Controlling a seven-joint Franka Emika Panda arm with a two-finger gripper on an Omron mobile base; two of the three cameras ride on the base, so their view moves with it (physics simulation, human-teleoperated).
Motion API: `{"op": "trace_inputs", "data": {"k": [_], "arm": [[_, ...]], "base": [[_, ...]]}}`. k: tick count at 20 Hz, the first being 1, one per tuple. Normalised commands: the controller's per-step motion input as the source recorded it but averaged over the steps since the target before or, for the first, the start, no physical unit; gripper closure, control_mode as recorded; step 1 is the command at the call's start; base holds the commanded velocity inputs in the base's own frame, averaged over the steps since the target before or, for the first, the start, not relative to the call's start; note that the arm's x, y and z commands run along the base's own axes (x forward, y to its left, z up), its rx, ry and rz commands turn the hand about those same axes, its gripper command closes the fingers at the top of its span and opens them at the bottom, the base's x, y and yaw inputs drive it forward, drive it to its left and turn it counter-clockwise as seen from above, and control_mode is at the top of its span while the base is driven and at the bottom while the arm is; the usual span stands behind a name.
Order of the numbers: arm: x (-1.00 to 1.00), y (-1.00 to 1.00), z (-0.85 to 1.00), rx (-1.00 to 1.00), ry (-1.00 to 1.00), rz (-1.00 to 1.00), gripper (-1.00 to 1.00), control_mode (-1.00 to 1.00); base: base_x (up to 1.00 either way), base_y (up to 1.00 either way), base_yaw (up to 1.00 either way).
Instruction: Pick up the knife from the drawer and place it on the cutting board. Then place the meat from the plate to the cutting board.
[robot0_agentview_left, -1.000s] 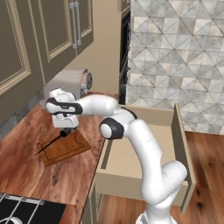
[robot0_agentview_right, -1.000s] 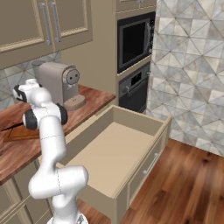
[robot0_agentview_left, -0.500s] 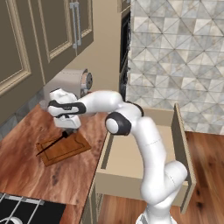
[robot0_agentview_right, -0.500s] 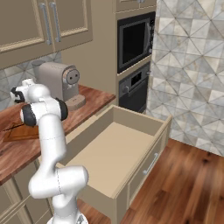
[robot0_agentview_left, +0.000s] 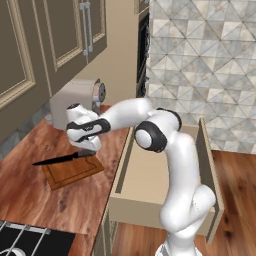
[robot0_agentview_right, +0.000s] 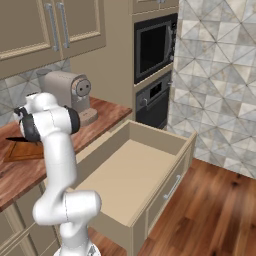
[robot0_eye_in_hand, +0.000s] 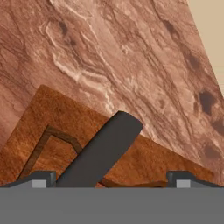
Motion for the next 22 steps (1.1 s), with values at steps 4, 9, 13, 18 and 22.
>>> {"op": "trace_inputs", "data": {"k": [4, 9, 13, 18, 22], "arm": [[-0.04, -0.11, 0.0, 0.04, -0.13, 0.0, -1.0, -1.0], [-0.1, -0.07, 0.03, 0.03, -0.16, 0.0, -1.0, -1.0], [-0.02, -0.05, 0.1, 0.03, -0.13, 0.0, -1.0, -1.0], [0.0, -0.14, 0.16, 0.03, -0.1, 0.0, -1.0, -1.0], [-0.07, -0.29, 0.22, 0.03, -0.09, 0.0, -1.0, -1.0]], "base": [[0.0, 0.0, 0.0], [0.0, 0.0, 0.0], [0.0, 0.0, 0.0], [0.0, 0.0, 0.0], [0.0, 0.0, 0.0]]}}
